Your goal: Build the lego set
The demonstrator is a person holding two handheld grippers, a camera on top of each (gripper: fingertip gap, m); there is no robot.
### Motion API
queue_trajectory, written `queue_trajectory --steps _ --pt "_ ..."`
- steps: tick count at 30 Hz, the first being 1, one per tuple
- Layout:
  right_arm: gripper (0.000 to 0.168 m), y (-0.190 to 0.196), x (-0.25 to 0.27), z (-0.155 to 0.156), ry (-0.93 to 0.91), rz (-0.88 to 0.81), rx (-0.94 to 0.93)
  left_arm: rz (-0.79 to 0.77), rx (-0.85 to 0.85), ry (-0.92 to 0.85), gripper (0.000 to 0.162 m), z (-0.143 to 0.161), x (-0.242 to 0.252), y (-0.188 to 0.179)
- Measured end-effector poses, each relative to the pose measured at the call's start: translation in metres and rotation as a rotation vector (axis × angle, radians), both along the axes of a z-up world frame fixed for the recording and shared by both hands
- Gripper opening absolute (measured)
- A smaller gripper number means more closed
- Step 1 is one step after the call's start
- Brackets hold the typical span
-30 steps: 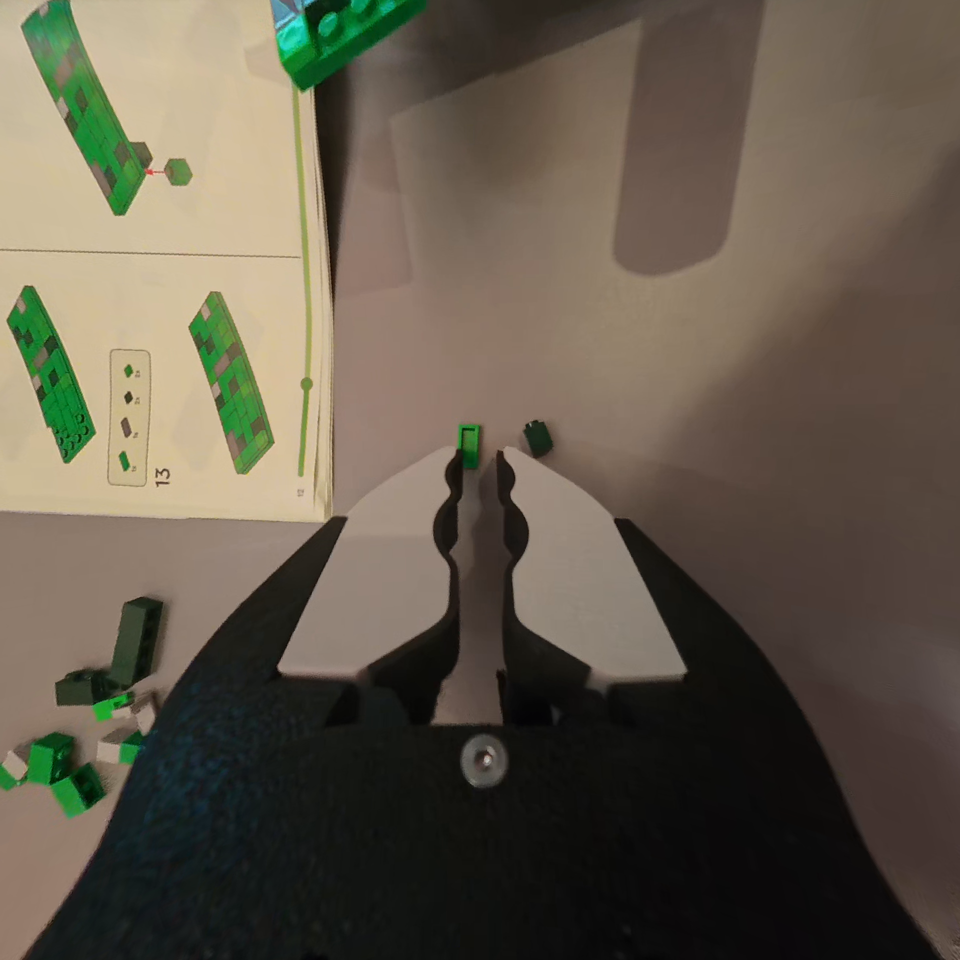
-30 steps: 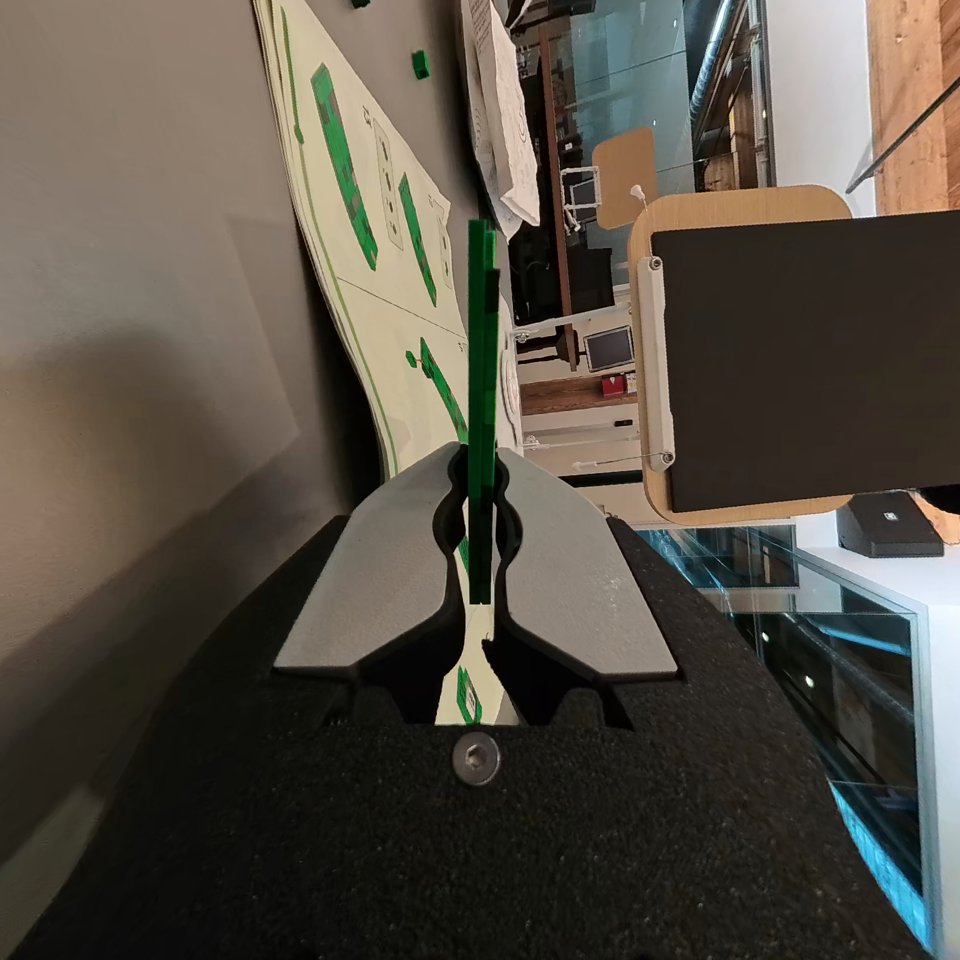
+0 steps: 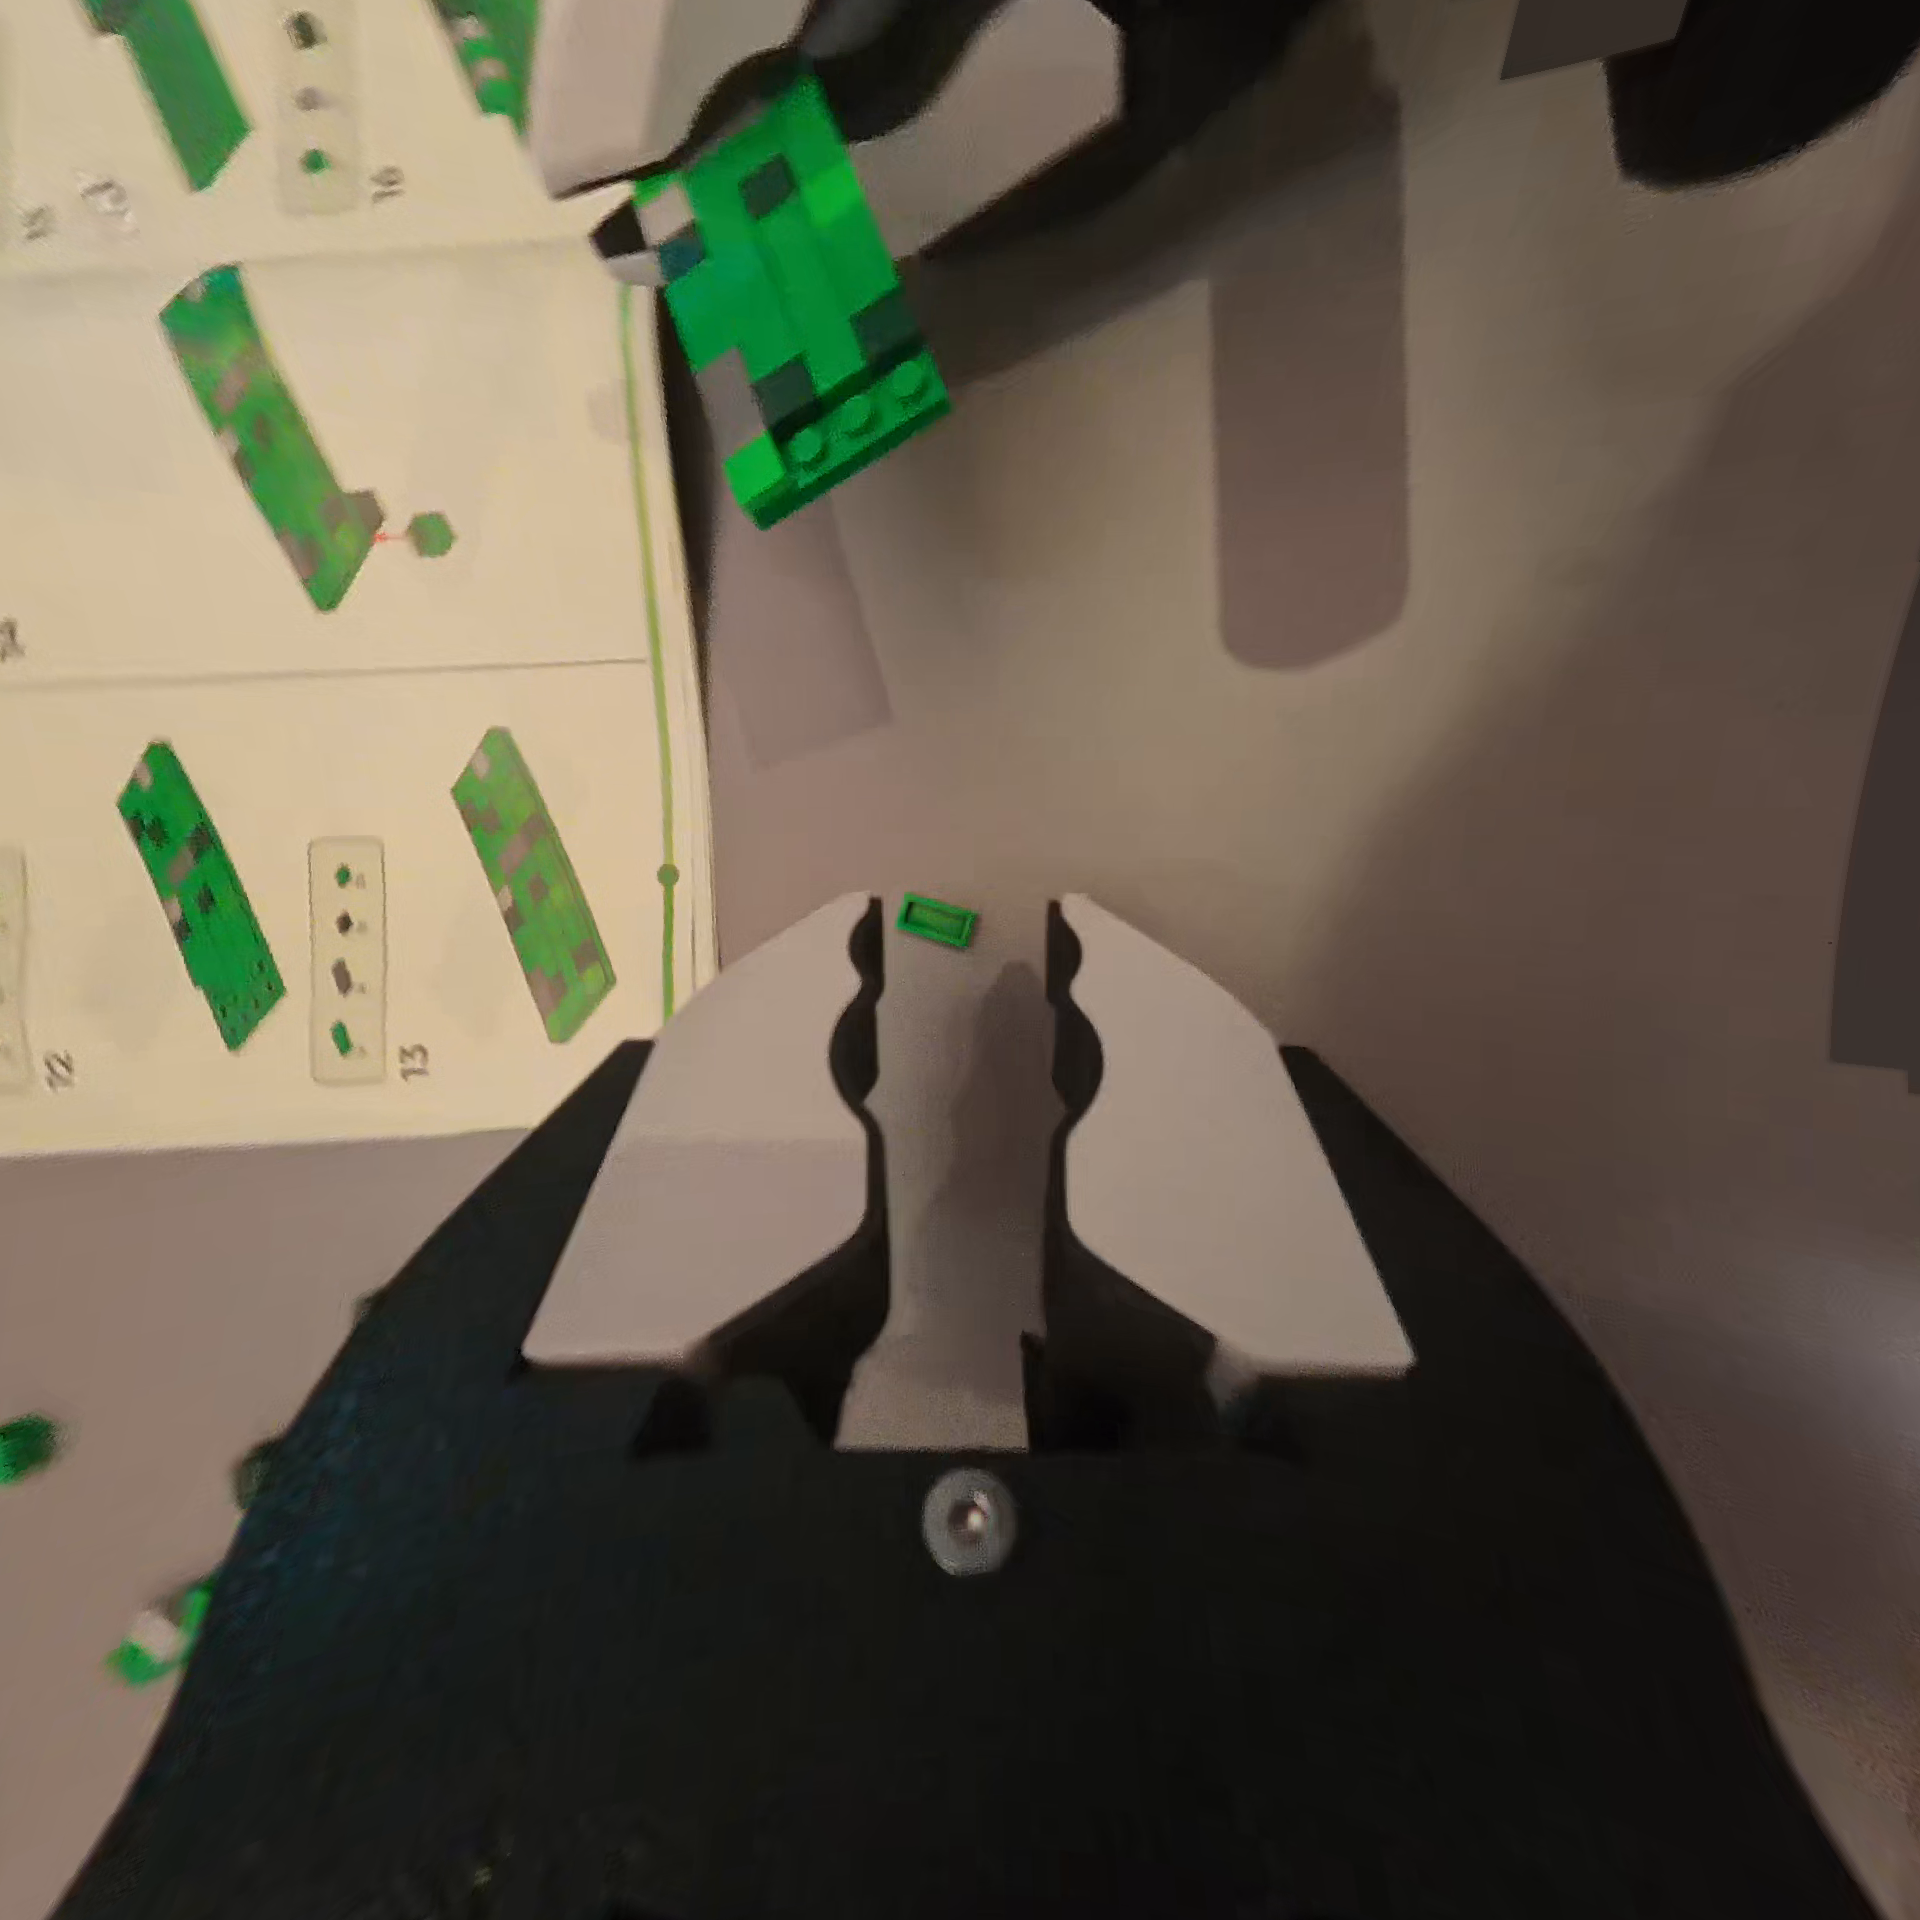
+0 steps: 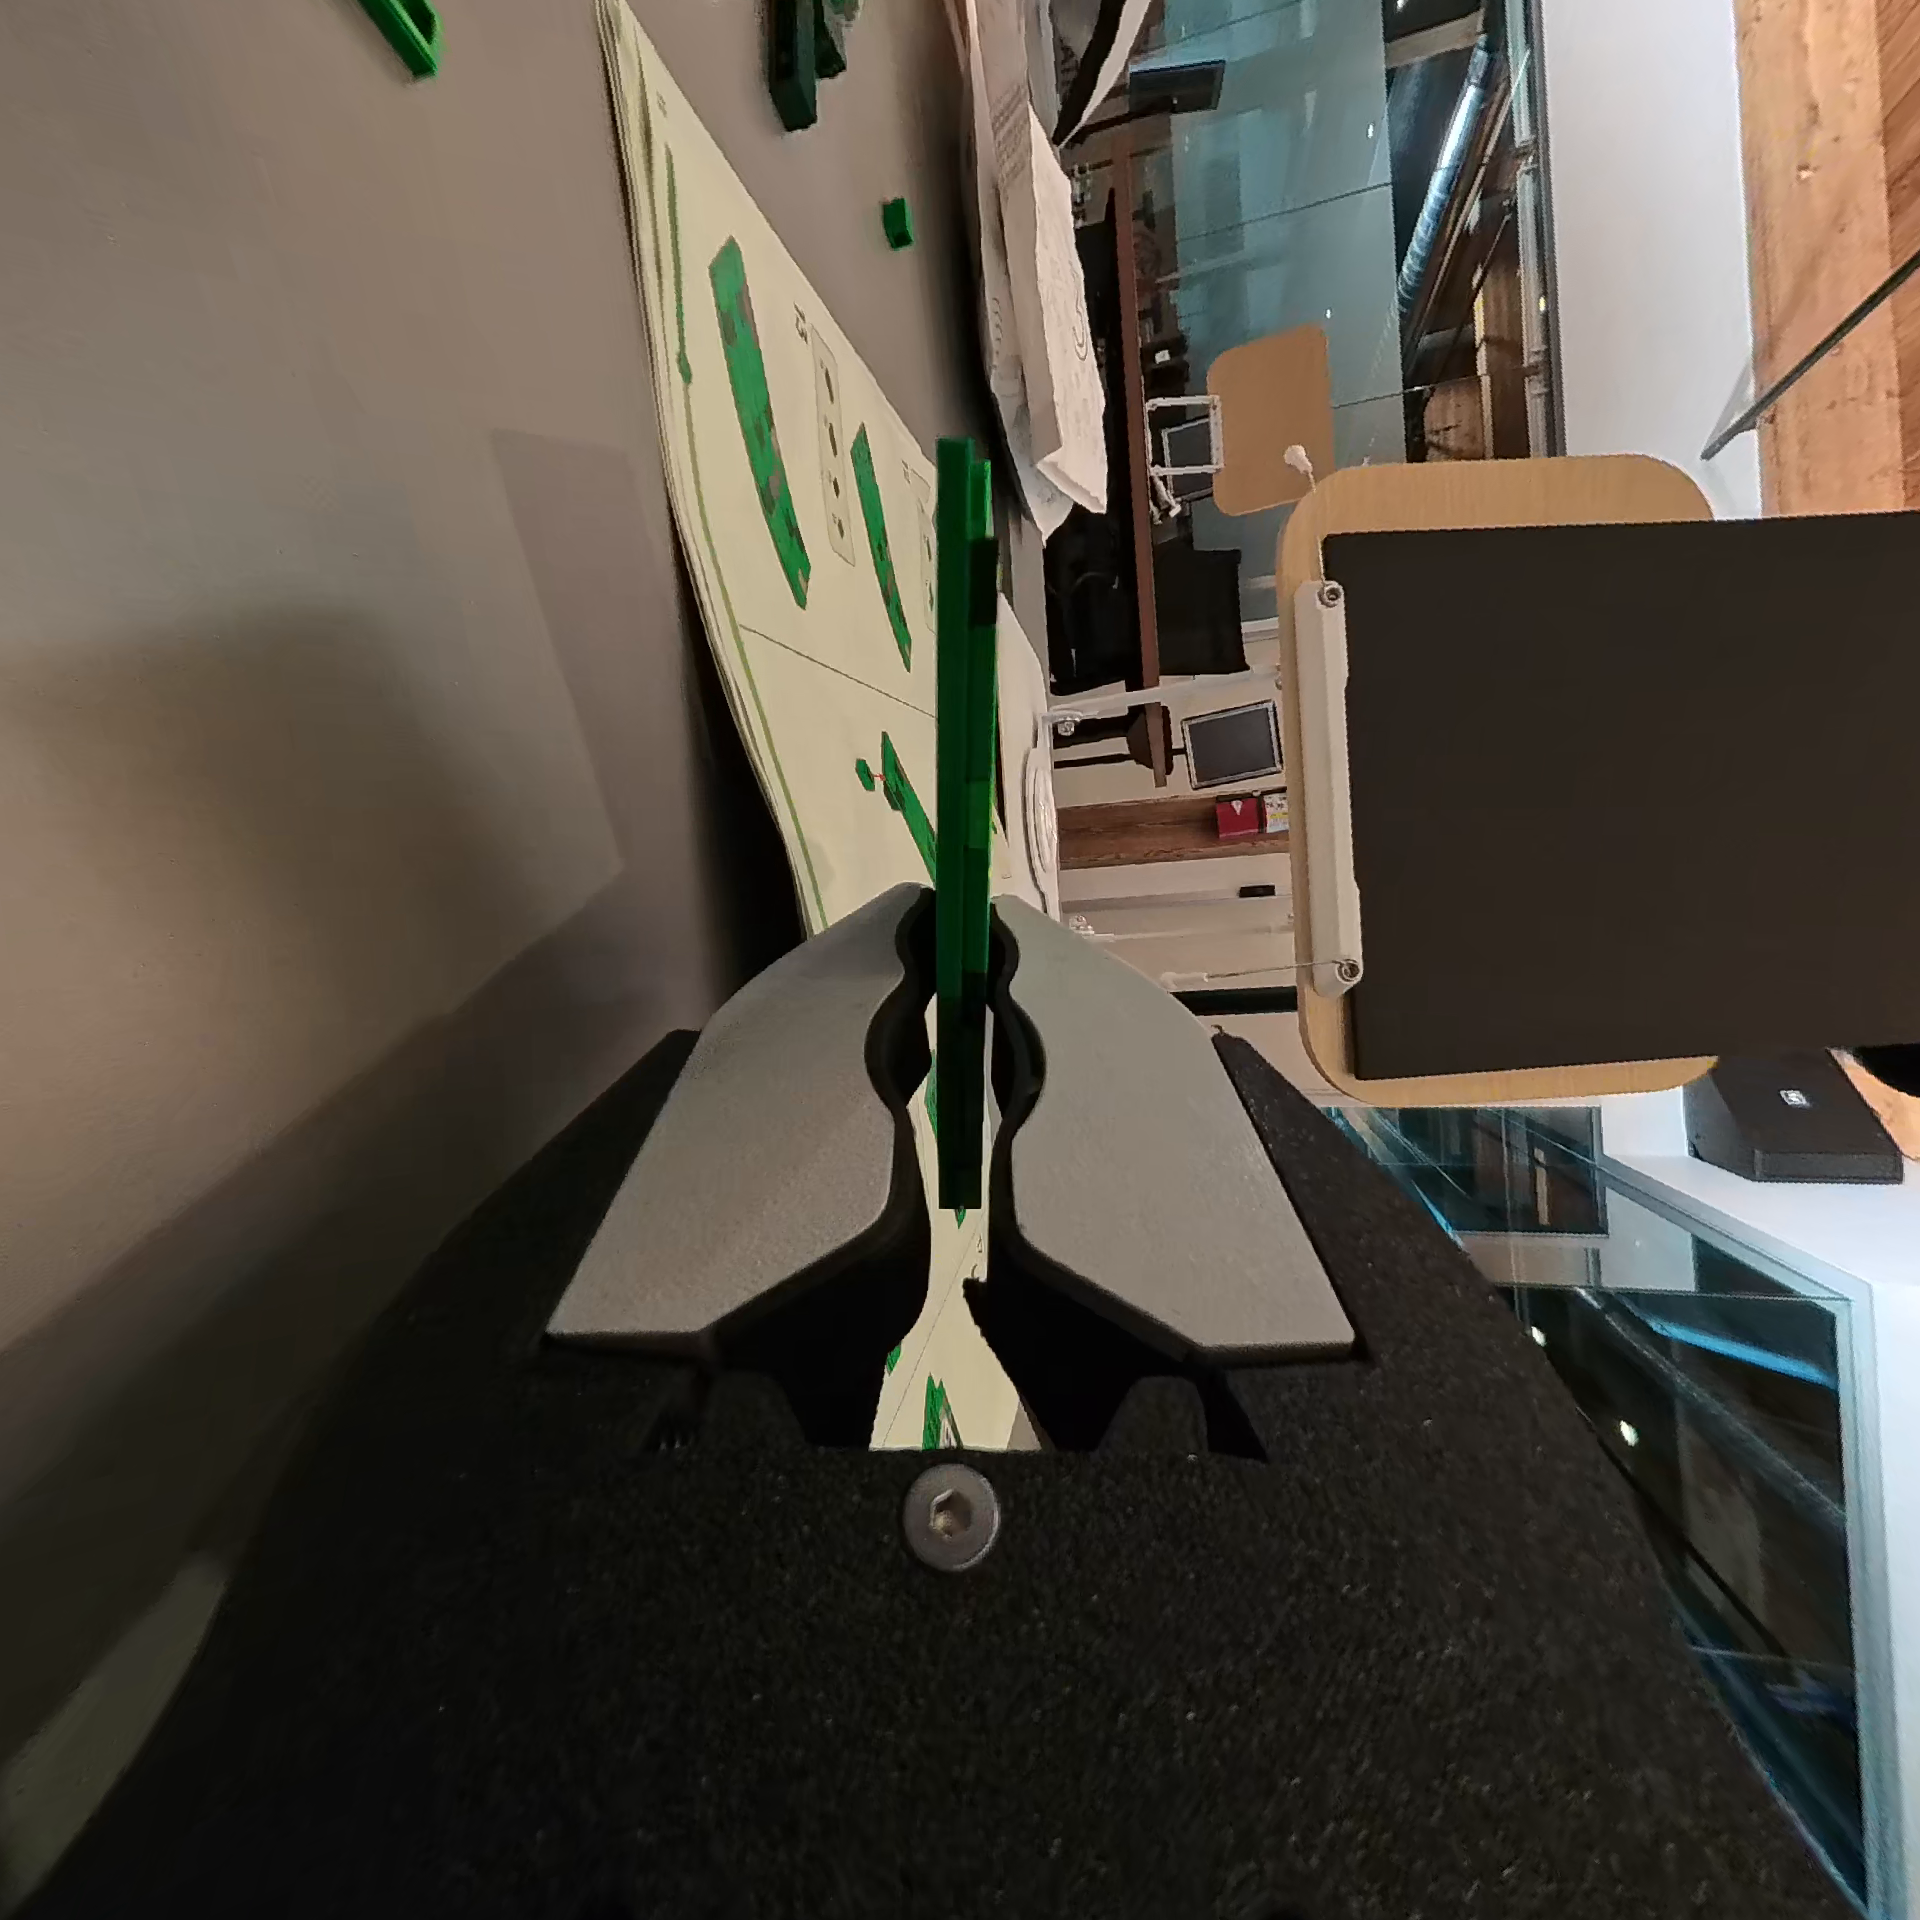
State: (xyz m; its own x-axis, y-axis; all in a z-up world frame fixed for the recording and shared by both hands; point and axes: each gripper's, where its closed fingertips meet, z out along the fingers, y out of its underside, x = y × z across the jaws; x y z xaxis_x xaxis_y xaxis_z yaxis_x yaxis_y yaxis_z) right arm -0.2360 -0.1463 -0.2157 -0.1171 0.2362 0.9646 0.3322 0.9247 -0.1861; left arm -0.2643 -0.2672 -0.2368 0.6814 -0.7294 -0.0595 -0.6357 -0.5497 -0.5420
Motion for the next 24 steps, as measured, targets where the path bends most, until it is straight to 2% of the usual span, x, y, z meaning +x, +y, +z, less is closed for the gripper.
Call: queue_trajectory --steps 5,13,24 --pt "0.007 0.000 0.000 0.001 0.001 -0.001 0.003 -0.156 -0.096 0.102 0.031 -0.008 -0.001 0.001" --pt "0.006 0.001 0.001 0.000 -0.012 -0.002 0.028 -0.200 -0.199 0.164 0.027 -0.024 -0.007 0.002" --pt "0.007 -0.012 0.003 -0.020 -0.190 0.060 0.361 -0.187 -0.218 0.192 0.015 -0.028 -0.004 0.003"
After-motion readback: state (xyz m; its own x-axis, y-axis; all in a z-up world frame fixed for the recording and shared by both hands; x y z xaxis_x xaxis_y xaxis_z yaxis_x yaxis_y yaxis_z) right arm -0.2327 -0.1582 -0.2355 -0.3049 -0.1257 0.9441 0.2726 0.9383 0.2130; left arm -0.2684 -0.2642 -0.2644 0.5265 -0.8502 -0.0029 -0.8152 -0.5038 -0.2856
